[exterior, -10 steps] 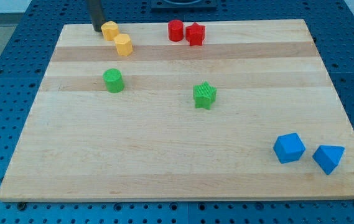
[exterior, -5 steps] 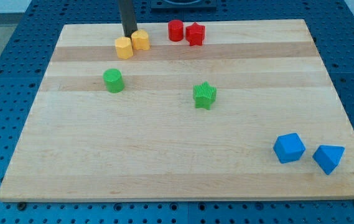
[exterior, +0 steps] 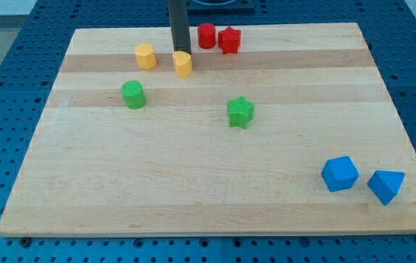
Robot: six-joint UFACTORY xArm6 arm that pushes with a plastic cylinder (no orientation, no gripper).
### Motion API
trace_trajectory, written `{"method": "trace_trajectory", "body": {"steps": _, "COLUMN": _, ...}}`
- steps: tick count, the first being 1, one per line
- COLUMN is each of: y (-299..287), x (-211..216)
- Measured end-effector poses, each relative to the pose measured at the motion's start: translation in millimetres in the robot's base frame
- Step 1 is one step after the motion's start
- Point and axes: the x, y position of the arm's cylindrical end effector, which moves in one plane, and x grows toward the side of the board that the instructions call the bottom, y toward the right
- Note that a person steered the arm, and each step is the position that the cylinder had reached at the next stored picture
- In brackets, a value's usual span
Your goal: Place the yellow heart to the bottom center of the board
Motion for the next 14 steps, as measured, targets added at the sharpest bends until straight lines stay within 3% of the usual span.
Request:
{"method": "trace_trajectory", "body": {"steps": 3, "y": 8, "x": 89}}
{"method": "trace_trajectory", "body": {"steps": 10, "y": -53, "x": 273}}
{"method": "trace_trajectory", "body": {"steps": 11, "y": -53, "x": 285}}
{"method": "trace_trajectory", "body": {"steps": 14, "y": -45, "x": 266}}
